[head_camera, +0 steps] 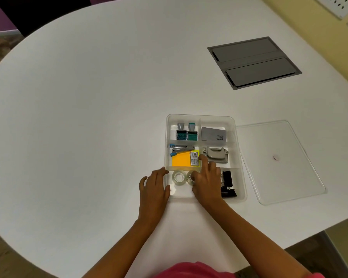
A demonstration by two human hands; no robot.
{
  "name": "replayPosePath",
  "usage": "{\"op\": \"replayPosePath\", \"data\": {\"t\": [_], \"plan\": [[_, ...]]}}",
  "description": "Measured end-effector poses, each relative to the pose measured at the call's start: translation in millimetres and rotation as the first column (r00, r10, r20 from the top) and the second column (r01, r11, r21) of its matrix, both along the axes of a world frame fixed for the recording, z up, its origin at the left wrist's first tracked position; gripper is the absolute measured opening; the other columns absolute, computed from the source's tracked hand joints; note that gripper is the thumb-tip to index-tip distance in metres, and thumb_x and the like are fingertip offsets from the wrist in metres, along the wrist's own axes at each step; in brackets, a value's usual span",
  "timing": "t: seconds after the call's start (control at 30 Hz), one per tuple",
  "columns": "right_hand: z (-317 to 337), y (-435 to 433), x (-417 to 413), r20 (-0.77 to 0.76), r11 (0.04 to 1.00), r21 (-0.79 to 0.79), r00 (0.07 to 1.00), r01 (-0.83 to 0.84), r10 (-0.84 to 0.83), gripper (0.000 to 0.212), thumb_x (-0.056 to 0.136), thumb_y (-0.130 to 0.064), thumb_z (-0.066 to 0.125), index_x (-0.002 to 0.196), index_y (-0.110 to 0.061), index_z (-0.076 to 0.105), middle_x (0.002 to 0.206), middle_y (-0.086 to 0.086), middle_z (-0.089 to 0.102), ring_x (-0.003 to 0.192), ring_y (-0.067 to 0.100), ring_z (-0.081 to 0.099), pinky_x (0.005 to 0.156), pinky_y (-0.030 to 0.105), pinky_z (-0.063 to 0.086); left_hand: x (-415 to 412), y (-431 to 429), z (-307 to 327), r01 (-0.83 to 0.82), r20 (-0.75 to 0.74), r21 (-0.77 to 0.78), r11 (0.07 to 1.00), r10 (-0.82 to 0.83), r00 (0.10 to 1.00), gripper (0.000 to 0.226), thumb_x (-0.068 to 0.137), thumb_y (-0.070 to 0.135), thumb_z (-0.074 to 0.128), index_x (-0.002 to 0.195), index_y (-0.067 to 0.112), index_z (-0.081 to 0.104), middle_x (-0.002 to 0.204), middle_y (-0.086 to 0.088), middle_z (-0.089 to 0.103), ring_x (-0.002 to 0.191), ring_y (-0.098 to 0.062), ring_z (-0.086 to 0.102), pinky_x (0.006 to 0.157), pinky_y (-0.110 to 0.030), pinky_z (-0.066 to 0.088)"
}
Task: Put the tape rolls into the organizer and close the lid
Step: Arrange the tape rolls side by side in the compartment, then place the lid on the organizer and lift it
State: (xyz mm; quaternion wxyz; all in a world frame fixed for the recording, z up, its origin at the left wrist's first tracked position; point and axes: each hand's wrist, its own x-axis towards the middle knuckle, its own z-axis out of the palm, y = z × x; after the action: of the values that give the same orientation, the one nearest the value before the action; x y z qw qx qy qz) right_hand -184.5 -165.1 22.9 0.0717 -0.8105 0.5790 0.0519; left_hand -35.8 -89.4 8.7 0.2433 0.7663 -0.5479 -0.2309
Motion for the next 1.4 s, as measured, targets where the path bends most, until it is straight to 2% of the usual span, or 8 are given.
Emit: {"op": "replayPosePath", "data": {"t": [0.2, 0.43, 0.6, 0.73, 0.83, 1.0, 1.2, 1.4], "plan": [[-2, -1, 0, 0.011, 1.000, -0.006, 1.000, 0.012, -0.012, 0.027, 0.044, -0.013, 0.091, 0.061, -0.017, 0.070, 0.135, 0.014, 0.055, 0.103, 0.036, 0.058, 0.074, 0.042, 0.050, 1, 0, 1, 0.014, 0.008, 0.000, 1.000, -0.014, 1.000, 0.039, 0.087, 0.017, 0.059, 0.125, 0.019, 0.050, 0.134, -0.001, 0.053, 0.123, -0.019, 0.049, 0.114, -0.043, 0.023], [3, 0, -6, 0.030, 1.000, -0.011, 0.999, 0.025, -0.025, 0.036, 0.049, -0.028, 0.091, 0.078, -0.020, 0.070, 0.134, 0.014, 0.054, 0.108, 0.035, 0.055, 0.078, 0.042, 0.048, 2, 0, 1, 0.036, 0.016, -0.024, 0.999, -0.035, 0.999, 0.039, 0.086, 0.016, 0.060, 0.124, 0.020, 0.050, 0.132, -0.001, 0.053, 0.121, -0.019, 0.050, 0.111, -0.041, 0.025], [17, 6, -28, 0.307, 0.985, -0.163, 0.952, 0.061, -0.008, 0.025, 0.069, -0.036, 0.081, 0.083, -0.018, 0.070, 0.119, 0.013, 0.060, 0.105, 0.031, 0.054, 0.077, 0.040, 0.046, 5, 2, -2, 0.033, -0.048, -0.045, 0.998, -0.035, 0.998, 0.042, 0.088, 0.017, 0.059, 0.128, 0.022, 0.046, 0.133, 0.002, 0.051, 0.121, -0.018, 0.049, 0.108, -0.034, 0.026], [21, 8, -62, 0.562, 0.948, -0.198, 0.821, 0.249, -0.098, 0.019, 0.094, -0.026, 0.050, 0.099, -0.014, 0.063, 0.108, 0.008, 0.055, 0.098, 0.022, 0.049, 0.076, 0.032, 0.047, 8, 5, -3, -0.010, -0.102, -0.051, 0.999, 0.005, 0.995, 0.041, 0.091, 0.024, 0.056, 0.130, 0.023, 0.043, 0.134, 0.004, 0.052, 0.121, -0.015, 0.048, 0.107, -0.032, 0.024], [16, 7, -95, 0.627, 0.885, -0.198, 0.749, 0.421, -0.216, 0.013, 0.095, -0.013, 0.050, 0.104, -0.012, 0.058, 0.100, 0.005, 0.054, 0.093, 0.018, 0.045, 0.073, 0.028, 0.042, 7, 6, -2, -0.072, -0.167, -0.026, 0.997, 0.067, 0.984, 0.041, 0.091, 0.027, 0.057, 0.129, 0.022, 0.043, 0.132, 0.002, 0.053, 0.117, -0.017, 0.050, 0.101, -0.029, 0.027], [-4, 10, -143, 0.512, 0.824, -0.101, 0.739, 0.557, -0.437, 0.020, 0.089, -0.006, 0.060, 0.109, -0.001, 0.060, 0.104, 0.018, 0.060, 0.099, 0.030, 0.051, 0.077, 0.036, 0.047, 1, 3, 3, -0.109, -0.307, -0.027, 0.994, 0.096, 0.947, 0.042, 0.089, 0.023, 0.061, 0.127, 0.020, 0.044, 0.119, 0.004, 0.053, 0.092, -0.010, 0.056, 0.084, -0.027, 0.049], [-13, 18, -161, 0.277, 0.778, 0.076, 0.736, 0.624, -0.618, 0.045, 0.077, -0.032, 0.077, 0.104, 0.001, 0.060, 0.102, 0.020, 0.061, 0.100, 0.035, 0.054, 0.077, 0.044, 0.051, -5, 8, 5, -0.162, -0.345, -0.001, 0.987, 0.152, 0.926, 0.042, 0.087, 0.024, 0.063, 0.124, 0.018, 0.046, 0.113, 0.007, 0.050, 0.091, -0.016, 0.056, 0.081, -0.028, 0.050], [-16, 19, -158, 0.173, 0.806, 0.023, 0.792, 0.591, -0.586, 0.013, 0.092, -0.010, 0.057, 0.094, 0.003, 0.060, 0.092, 0.020, 0.064, 0.084, 0.032, 0.059, 0.065, 0.036, 0.048, -9, 17, 4, -0.176, -0.296, 0.011, 0.984, 0.171, 0.940, 0.036, 0.086, 0.012, 0.063, 0.120, 0.014, 0.050, 0.109, 0.001, 0.055, 0.083, -0.015, 0.055, 0.077, -0.025, 0.047]]}}
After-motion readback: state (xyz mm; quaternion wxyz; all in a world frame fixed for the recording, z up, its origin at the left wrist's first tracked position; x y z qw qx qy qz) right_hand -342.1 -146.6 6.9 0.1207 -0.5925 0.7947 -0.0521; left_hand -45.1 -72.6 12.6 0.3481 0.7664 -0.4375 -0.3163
